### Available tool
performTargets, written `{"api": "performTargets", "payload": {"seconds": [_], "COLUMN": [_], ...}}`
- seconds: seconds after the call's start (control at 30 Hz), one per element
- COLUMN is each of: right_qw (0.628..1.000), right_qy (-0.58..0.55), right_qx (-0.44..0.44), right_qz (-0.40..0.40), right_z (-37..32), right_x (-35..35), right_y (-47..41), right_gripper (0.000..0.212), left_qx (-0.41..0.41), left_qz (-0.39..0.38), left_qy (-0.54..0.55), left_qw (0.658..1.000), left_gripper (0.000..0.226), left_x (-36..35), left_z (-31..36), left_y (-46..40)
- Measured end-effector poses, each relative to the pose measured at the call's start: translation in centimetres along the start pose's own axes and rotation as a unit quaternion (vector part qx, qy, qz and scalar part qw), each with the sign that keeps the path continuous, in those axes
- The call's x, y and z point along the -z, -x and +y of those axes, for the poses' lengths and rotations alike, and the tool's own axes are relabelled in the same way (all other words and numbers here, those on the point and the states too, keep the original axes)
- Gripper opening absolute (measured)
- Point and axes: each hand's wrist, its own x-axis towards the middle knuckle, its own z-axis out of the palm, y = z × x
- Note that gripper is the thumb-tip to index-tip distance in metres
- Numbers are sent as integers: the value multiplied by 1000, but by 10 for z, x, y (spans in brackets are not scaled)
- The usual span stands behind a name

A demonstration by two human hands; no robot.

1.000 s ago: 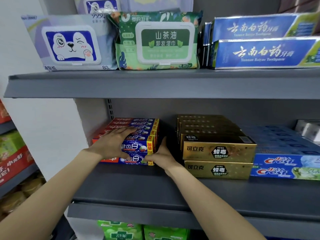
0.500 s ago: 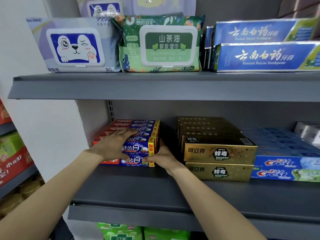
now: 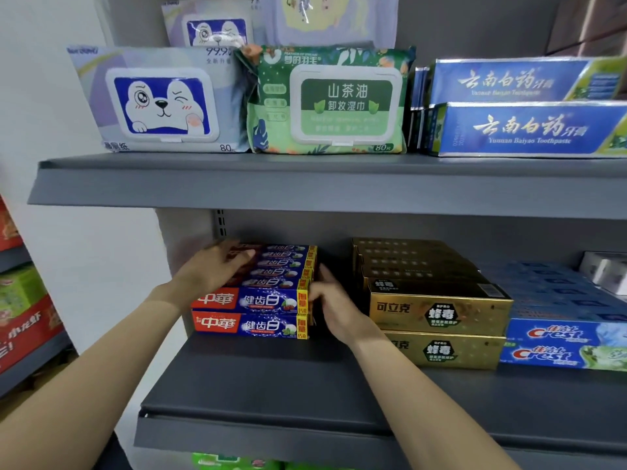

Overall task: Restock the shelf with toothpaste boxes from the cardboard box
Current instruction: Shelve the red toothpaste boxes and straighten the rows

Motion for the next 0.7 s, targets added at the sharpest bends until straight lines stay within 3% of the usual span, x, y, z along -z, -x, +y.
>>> {"api": "performTargets", "payload": {"seconds": [0.1,0.13,0.2,0.3,0.6,0.7], "right_qw": [987,982,979,980,977,972], "right_qy": [-135,-146,-101,-17,55,146], "right_qx": [-26,-65,-125,-134,-132,-63], "right_qz": [79,102,124,145,160,172], "right_z": [-9,-11,-11,-2,-8,-17], "right_x": [-12,-16,-24,-28,-32,-32], "right_y": [-5,-8,-12,-23,-22,-14], "right_gripper": [35,33,52,63,47,51], "left_qx": [45,56,60,41,37,5], "left_qz": [-62,-79,-95,-94,-92,-18], "left_qy": [-23,-25,-32,-40,-33,-65], "left_qw": [997,995,993,994,995,998], "left_gripper": [71,74,76,74,75,65], "left_x": [-5,-7,-11,-13,-12,-13], "left_z": [-7,-6,-6,-7,-11,-11], "left_y": [-14,-15,-17,-17,-17,-10]}}
